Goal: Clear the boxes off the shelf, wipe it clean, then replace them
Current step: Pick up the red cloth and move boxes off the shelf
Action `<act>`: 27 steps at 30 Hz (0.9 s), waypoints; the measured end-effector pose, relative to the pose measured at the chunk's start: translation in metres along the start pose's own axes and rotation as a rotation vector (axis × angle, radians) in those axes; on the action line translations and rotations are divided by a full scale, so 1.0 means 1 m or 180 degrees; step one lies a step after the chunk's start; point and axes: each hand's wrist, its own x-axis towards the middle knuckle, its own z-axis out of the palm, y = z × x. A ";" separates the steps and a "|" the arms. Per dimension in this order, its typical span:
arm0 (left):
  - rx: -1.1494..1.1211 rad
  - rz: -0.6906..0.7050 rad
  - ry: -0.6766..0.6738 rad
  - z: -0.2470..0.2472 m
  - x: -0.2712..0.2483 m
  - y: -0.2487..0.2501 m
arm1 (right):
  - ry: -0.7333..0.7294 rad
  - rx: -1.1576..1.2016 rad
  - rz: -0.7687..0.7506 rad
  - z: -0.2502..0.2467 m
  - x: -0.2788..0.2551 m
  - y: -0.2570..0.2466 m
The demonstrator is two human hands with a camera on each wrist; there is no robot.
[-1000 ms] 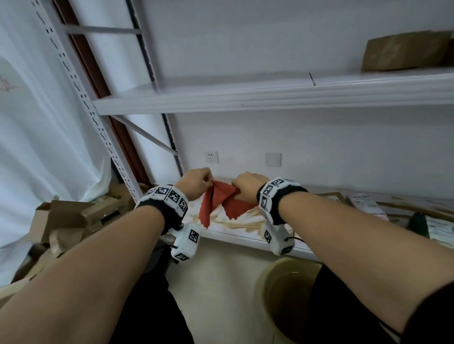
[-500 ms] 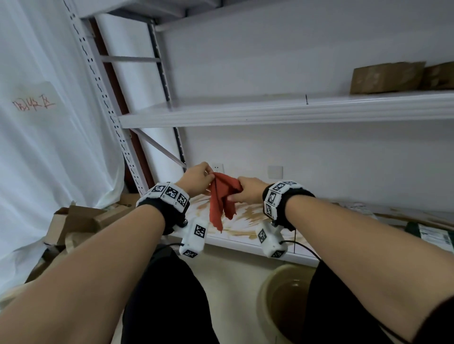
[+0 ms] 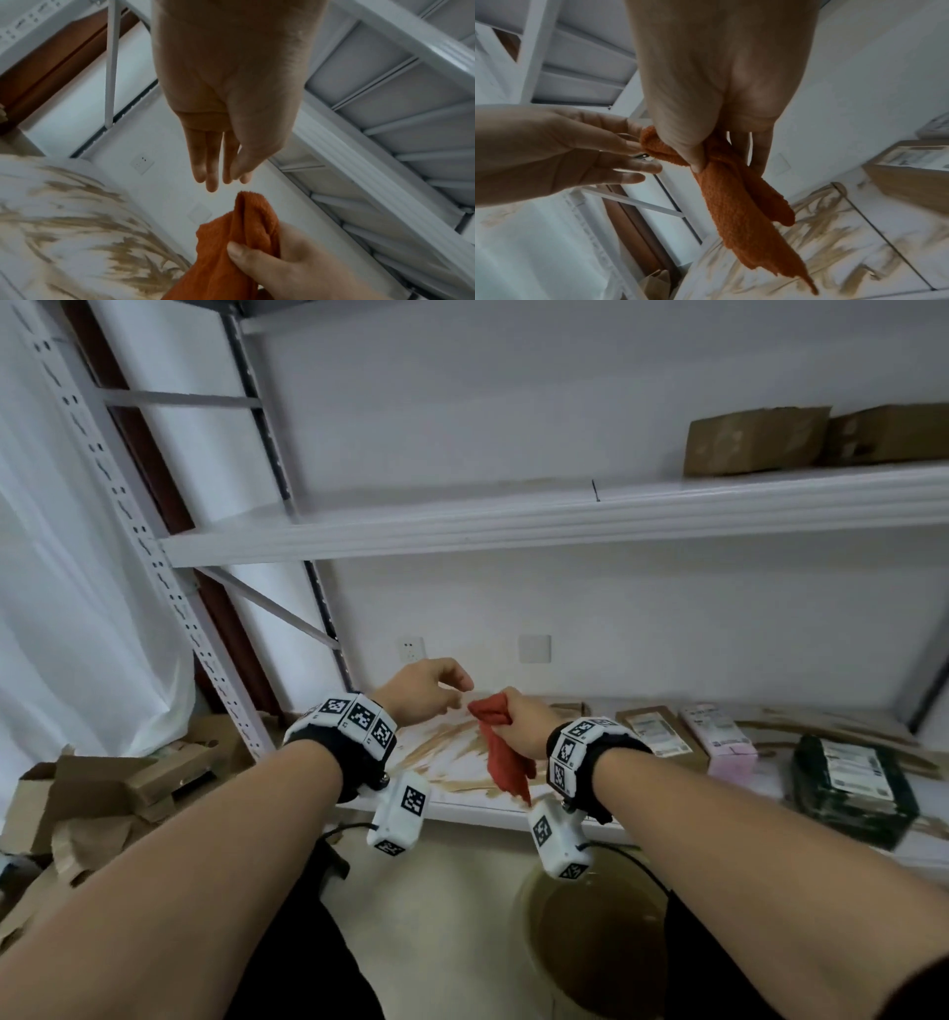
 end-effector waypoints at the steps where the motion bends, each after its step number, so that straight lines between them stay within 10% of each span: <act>1: -0.0001 -0.0023 -0.0033 0.007 0.008 0.000 | -0.0030 0.0110 0.0012 -0.002 0.000 0.011; 27: -0.0052 -0.0602 -0.1398 0.273 0.240 0.028 | 0.0161 0.0647 0.2054 -0.111 0.041 0.309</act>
